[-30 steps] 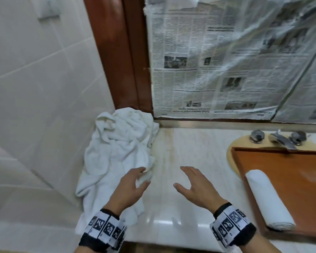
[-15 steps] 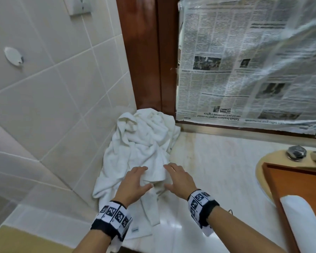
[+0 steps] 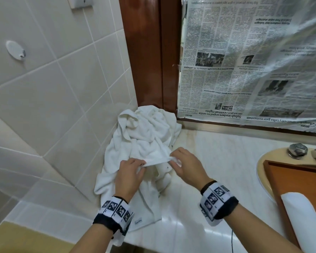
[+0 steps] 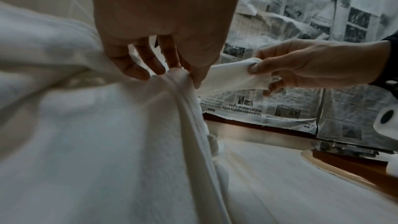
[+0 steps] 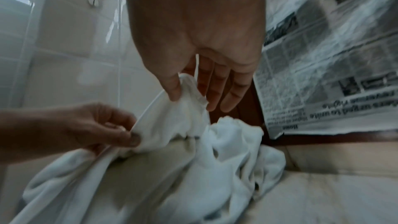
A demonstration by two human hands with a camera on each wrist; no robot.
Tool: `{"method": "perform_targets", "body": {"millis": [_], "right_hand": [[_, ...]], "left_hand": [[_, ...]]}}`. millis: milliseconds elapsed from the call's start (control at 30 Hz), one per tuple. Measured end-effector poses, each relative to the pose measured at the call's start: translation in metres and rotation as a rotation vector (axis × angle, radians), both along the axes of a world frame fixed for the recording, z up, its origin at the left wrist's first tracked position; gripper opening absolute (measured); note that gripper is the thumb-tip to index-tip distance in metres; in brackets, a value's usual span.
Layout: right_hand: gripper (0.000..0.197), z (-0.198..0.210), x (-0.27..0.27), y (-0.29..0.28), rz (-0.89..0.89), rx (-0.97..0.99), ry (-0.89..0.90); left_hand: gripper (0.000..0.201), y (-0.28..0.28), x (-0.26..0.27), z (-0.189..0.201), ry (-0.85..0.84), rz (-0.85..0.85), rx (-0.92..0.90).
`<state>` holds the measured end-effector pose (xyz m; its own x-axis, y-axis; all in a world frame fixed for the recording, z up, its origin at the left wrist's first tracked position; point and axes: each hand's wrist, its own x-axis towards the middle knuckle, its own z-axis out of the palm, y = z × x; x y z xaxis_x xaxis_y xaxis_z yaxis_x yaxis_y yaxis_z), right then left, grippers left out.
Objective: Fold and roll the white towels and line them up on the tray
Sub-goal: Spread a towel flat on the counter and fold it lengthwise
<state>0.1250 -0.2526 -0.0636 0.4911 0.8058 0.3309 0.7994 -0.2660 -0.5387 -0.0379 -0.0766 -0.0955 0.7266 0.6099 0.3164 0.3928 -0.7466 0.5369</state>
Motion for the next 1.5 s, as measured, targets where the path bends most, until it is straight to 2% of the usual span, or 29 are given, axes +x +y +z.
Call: {"method": "perform_targets", "body": {"millis": [100,167,300,400,467,633,767,867,967,1133,1200,1300,1367,1433,1500], "right_hand": [[0.017,0.035,0.006,-0.019,-0.052,0.106,0.043],[0.013,0.058,0.004,-0.03,-0.08,0.166,0.039],[0.011,0.096,-0.013,-0.046,-0.097,0.262,0.053],[0.012,0.118,-0.025,-0.055,-0.092,0.299,0.04],[0.011,0.129,-0.028,-0.061,-0.105,0.305,0.022],[0.011,0.145,-0.024,-0.083,-0.159,0.311,-0.008],[0.013,0.155,-0.004,-0.1,-0.25,0.35,0.016],[0.013,0.138,0.01,-0.096,-0.249,0.31,0.118],[0.007,0.101,0.012,-0.082,-0.202,0.204,0.217],[0.011,0.027,-0.008,-0.061,-0.102,-0.142,0.429],[0.01,0.001,-0.015,-0.054,-0.091,-0.201,0.493],[0.013,-0.029,-0.021,-0.045,-0.133,-0.218,0.632],[0.028,-0.045,-0.022,-0.039,-0.207,-0.213,0.781],[0.059,-0.057,-0.022,-0.029,-0.259,-0.227,0.896],[0.073,-0.063,-0.022,-0.014,-0.245,-0.273,0.874]], "left_hand": [[0.012,0.008,-0.008,0.022,0.007,0.042,0.067],[0.016,0.015,-0.013,0.034,0.053,0.034,0.111],[0.053,-0.002,-0.017,0.044,0.168,-0.093,0.095],[0.06,-0.023,-0.009,0.042,0.193,-0.057,0.096],[0.054,-0.029,-0.003,0.04,0.216,0.019,0.067],[0.017,-0.026,0.003,0.043,0.119,0.043,0.065],[0.012,0.005,-0.002,0.047,0.075,0.087,0.0],[0.016,0.009,-0.004,0.039,0.147,0.036,0.024],[0.03,-0.007,-0.008,0.028,0.177,-0.021,0.001],[0.052,-0.013,-0.005,0.028,0.128,0.122,-0.007],[0.056,-0.003,-0.001,0.028,0.177,0.149,-0.039],[0.051,0.007,0.0,0.026,0.203,0.147,-0.068],[0.043,0.011,0.0,0.023,0.161,0.146,-0.107],[0.029,0.018,-0.002,0.021,0.087,0.141,-0.15],[0.021,0.028,-0.002,0.02,0.01,0.143,-0.183]]}}
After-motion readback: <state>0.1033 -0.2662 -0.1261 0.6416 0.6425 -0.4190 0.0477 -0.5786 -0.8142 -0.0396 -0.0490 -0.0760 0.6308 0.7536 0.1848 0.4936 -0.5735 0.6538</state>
